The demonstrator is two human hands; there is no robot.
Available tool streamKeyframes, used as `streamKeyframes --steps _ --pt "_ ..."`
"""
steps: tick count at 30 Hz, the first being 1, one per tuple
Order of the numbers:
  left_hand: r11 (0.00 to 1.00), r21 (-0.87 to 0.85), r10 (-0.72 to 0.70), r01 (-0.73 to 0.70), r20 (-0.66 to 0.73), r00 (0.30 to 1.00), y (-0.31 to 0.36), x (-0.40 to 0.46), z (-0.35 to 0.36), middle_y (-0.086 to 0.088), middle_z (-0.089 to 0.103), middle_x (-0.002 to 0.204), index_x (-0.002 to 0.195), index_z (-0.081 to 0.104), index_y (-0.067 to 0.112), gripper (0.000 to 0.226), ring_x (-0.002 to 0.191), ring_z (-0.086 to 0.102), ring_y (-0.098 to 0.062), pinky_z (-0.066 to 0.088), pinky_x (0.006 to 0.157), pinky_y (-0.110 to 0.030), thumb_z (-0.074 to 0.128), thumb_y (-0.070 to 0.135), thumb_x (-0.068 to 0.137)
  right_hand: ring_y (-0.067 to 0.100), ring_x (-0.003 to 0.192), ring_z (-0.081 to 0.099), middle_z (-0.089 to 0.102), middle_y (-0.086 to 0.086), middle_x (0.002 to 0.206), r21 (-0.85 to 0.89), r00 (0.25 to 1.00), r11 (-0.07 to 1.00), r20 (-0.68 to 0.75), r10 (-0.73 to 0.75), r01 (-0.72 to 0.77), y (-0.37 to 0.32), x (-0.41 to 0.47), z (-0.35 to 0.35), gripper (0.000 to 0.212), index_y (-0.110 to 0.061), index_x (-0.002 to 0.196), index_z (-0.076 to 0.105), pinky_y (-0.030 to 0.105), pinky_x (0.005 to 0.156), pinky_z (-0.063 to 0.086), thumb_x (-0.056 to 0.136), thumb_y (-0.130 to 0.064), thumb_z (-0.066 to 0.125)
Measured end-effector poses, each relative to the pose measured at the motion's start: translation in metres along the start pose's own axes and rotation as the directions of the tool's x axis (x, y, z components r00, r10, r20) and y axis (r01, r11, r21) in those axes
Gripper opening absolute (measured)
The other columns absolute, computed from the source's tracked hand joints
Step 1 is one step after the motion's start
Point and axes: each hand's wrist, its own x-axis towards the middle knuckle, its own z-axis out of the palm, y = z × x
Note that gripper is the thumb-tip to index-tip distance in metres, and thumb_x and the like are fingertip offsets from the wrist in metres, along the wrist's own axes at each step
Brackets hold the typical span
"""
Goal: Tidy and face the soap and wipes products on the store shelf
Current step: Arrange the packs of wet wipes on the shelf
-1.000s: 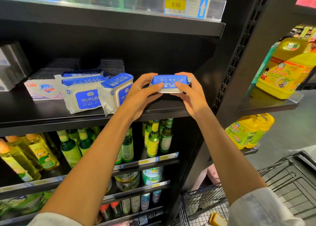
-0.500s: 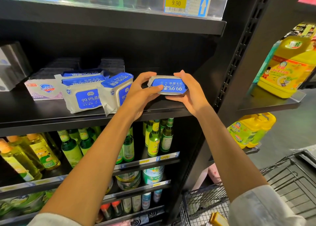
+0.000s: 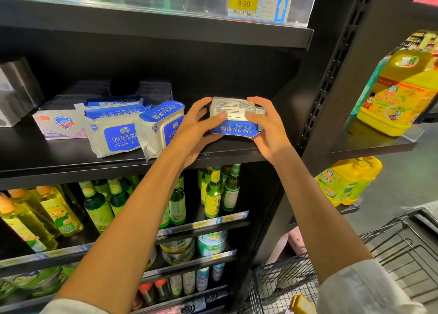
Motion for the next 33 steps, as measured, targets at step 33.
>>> streamKeyframes --steps 33 --pt "1.000 0.020 0.025 -0.024 -0.018 1.000 -0.003 0.002 -0.004 -0.003 0.071 0.132 0.146 0.051 0.018 0.052 0.120 0.070 -0.021 0.059 0.100 -0.048 0.069 0.008 0.099 0.026 0.119 0.071 0.074 0.004 0.128 -0.017 0.998 0.999 0.054 0.032 -0.031 -0.007 -0.005 0.005 0.040 -0.018 0.132 0.061 0.051 0.097 0.059 0.096 -0.003 0.070"
